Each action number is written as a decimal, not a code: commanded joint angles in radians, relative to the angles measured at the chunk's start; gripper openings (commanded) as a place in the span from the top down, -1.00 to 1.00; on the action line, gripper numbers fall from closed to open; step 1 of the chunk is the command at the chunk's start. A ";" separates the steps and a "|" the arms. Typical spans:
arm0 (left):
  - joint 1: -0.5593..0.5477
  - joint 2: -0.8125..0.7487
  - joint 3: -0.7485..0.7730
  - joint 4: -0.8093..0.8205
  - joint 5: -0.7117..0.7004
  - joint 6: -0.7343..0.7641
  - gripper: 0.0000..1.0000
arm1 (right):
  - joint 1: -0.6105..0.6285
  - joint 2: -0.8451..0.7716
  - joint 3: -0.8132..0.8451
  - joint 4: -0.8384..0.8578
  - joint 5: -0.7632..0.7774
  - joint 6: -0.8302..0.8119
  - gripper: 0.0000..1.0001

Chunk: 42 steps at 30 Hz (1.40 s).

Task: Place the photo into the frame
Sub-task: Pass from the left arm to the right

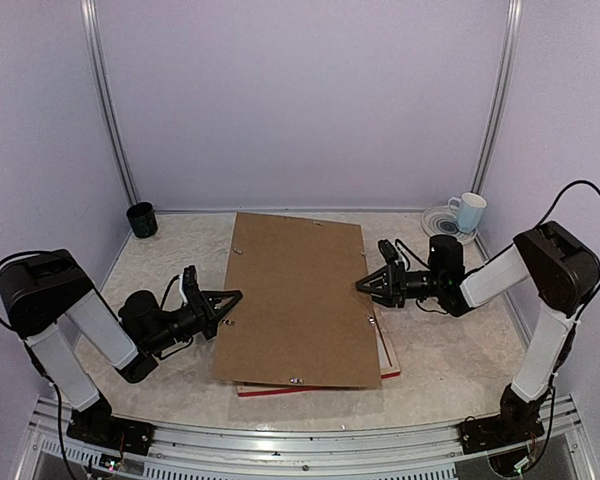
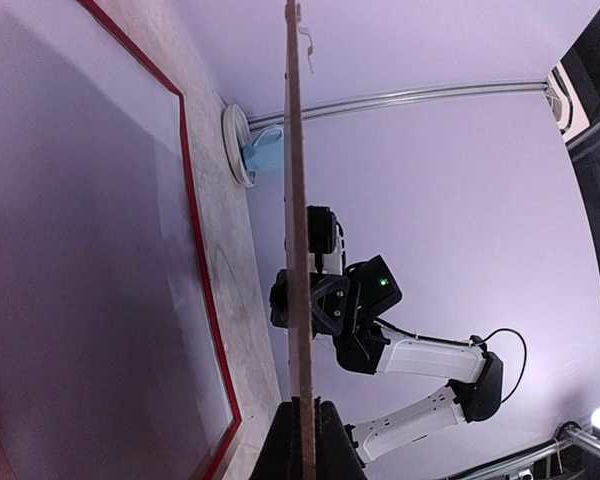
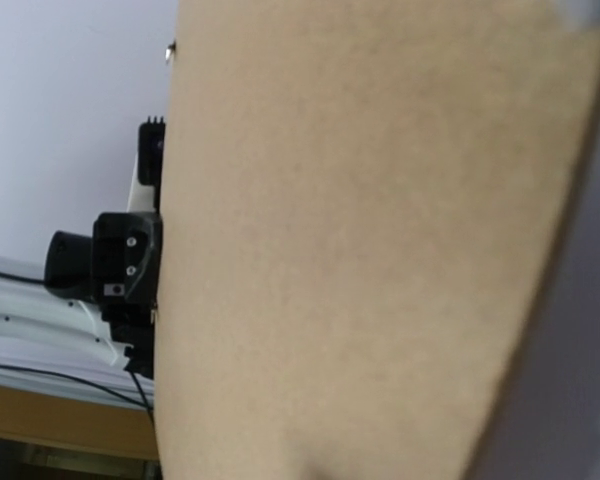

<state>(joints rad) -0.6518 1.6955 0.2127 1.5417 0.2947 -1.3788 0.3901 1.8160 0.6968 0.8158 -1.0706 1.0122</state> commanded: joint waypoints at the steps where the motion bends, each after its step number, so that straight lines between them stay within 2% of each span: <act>1: -0.006 0.007 0.020 0.311 -0.003 -0.002 1.00 | 0.007 0.023 -0.007 0.094 -0.042 0.049 0.39; 5: -0.006 0.014 0.017 0.310 -0.002 -0.007 1.00 | 0.007 0.033 0.001 0.092 -0.047 0.055 0.55; 12: -0.006 0.021 0.006 0.311 -0.002 -0.009 0.78 | -0.001 0.048 0.018 0.050 -0.055 0.036 0.70; 27: -0.003 0.073 -0.004 0.310 0.000 -0.029 0.41 | -0.069 0.039 0.075 -0.179 -0.087 -0.110 0.72; 38: 0.000 0.175 0.013 0.310 0.000 -0.035 0.39 | -0.093 0.014 0.189 -0.478 -0.067 -0.302 0.75; 42: 0.001 0.206 0.028 0.309 0.008 -0.039 0.39 | -0.101 0.024 0.224 -0.537 -0.066 -0.340 0.75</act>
<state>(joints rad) -0.6525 1.8744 0.2169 1.5631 0.2878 -1.4101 0.3153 1.8515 0.8726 0.3737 -1.1507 0.7643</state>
